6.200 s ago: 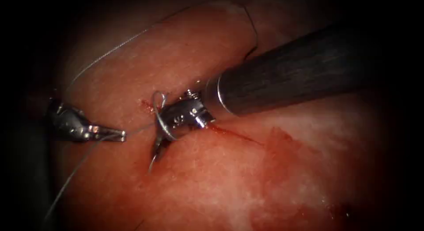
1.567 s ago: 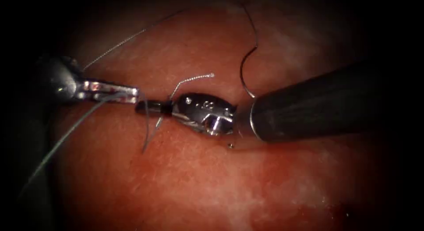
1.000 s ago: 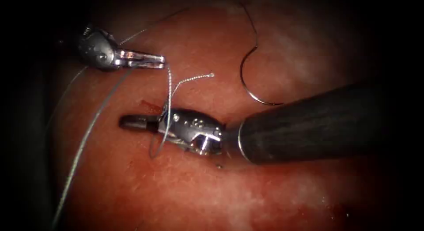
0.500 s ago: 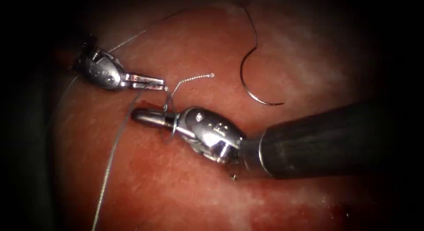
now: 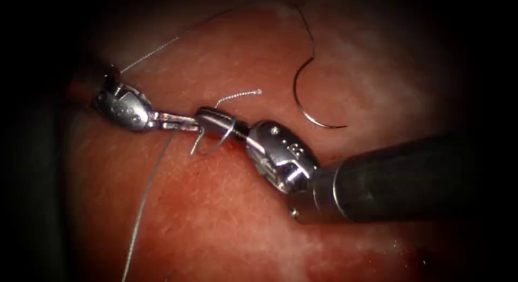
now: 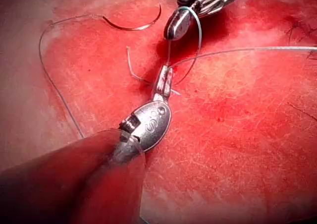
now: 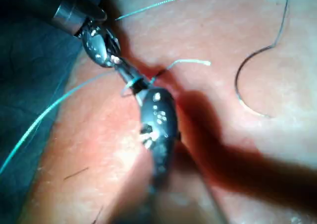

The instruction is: Wound Closure

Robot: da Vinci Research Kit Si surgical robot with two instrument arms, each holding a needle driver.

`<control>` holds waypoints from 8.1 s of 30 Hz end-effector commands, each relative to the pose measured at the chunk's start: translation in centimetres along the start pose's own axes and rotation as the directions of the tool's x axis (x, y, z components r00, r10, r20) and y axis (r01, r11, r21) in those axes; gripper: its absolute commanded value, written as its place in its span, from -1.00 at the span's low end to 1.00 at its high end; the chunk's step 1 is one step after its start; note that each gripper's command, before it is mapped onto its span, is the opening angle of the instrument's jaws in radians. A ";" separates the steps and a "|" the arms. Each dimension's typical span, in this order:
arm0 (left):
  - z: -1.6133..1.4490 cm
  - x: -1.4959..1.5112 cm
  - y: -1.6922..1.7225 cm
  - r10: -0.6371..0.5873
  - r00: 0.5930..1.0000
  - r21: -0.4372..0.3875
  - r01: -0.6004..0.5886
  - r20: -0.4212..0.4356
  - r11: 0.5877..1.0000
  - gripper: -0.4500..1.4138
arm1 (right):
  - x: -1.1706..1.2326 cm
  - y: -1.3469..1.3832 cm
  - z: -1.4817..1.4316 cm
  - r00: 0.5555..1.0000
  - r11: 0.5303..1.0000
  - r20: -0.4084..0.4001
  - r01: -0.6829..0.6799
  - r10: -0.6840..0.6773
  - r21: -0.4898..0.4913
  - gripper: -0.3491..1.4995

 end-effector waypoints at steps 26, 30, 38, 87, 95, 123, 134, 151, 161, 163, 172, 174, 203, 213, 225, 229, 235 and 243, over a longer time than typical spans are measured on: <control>0.08 0.12 0.37 -0.037 0.999 -0.009 0.037 -0.007 0.999 -1.00 | -0.85 0.46 -0.16 0.817 0.727 -0.248 -0.576 0.520 -0.374 0.43; 0.08 0.12 0.39 -0.037 0.999 -0.008 0.037 -0.007 0.999 -1.00 | -1.01 0.63 -0.12 0.765 0.671 -0.284 -0.644 0.579 -0.367 0.45; 0.06 0.14 0.43 -0.037 0.999 -0.013 0.037 -0.010 0.999 -1.00 | -1.23 0.89 0.19 0.693 0.601 -0.334 -0.721 0.639 -0.346 0.49; -0.44 0.07 -1.44 -0.179 0.984 0.303 0.174 -0.011 0.937 -1.00 | -0.87 -0.24 0.15 0.937 0.958 0.313 0.218 -0.153 -0.184 -1.00; -0.49 0.10 -1.77 -0.141 0.990 0.360 0.140 -0.024 0.922 -1.00 | -1.01 -0.28 0.20 0.906 0.957 0.350 0.282 -0.240 -0.073 -1.00; -0.51 -0.10 -2.18 -0.088 0.996 0.401 0.079 0.002 0.913 -1.00 | -1.05 -0.29 0.41 0.524 0.593 0.281 0.742 -0.804 0.314 -1.00; -0.53 -0.27 -2.37 0.000 0.998 0.449 -0.030 0.066 0.893 -1.00 | -1.22 -0.43 0.40 0.532 0.606 0.300 0.746 -0.792 0.277 -1.00; -0.74 -0.43 -2.55 0.022 0.991 0.488 -0.083 0.129 0.869 -1.00 | -1.33 -0.75 0.30 0.541 0.619 0.320 0.749 -0.778 0.237 -1.00; -0.69 -0.47 -2.51 0.037 0.991 0.492 -0.097 0.130 0.865 -1.00 | -1.34 -0.87 0.25 0.540 0.619 0.324 0.750 -0.777 0.233 -1.00; -0.68 -0.49 -2.47 0.048 0.990 0.490 -0.107 0.131 0.865 -1.00 | -1.35 -0.87 0.25 0.541 0.618 0.322 0.751 -0.777 0.231 -1.00; -0.68 -0.50 -2.45 0.034 0.993 0.487 -0.085 0.113 0.870 -1.00 | -1.32 -0.85 0.27 0.542 0.620 0.325 0.750 -0.775 0.228 -1.00; -0.68 -0.51 -2.40 0.026 0.995 0.477 -0.068 0.094 0.876 -1.00 | -1.30 -0.83 0.29 0.550 0.622 0.314 0.753 -0.774 0.215 -1.00; -0.67 2.13 -0.78 -0.116 0.959 0.198 0.170 -0.257 0.965 -1.00 | -0.31 -0.44 0.19 0.823 0.886 0.403 0.459 -0.400 -0.059 0.80; -0.54 2.45 -0.53 -0.127 0.961 0.145 0.166 -0.245 0.975 -1.00 | -0.47 -0.02 0.60 0.812 0.873 0.434 0.476 -0.391 -0.102 0.93; -0.46 2.38 -0.49 -0.125 0.963 0.137 0.161 -0.238 0.977 -1.00 | -0.68 0.06 0.81 0.805 0.871 0.441 0.482 -0.397 -0.097 0.93; -0.44 2.38 -0.47 -0.124 0.963 0.134 0.159 -0.238 0.978 -1.00 | -0.68 0.12 0.91 0.798 0.862 0.443 0.497 -0.409 -0.099 0.93; -0.44 2.41 -0.43 -0.125 0.964 0.131 0.159 -0.237 0.978 -1.00 | -0.85 0.17 1.00 0.783 0.851 0.450 0.517 -0.429 -0.088 0.93; -0.44 2.43 -0.40 -0.125 0.963 0.129 0.159 -0.239 0.979 -1.00 | -0.83 0.14 0.98 0.789 0.870 0.432 0.492 -0.437 -0.020 -1.00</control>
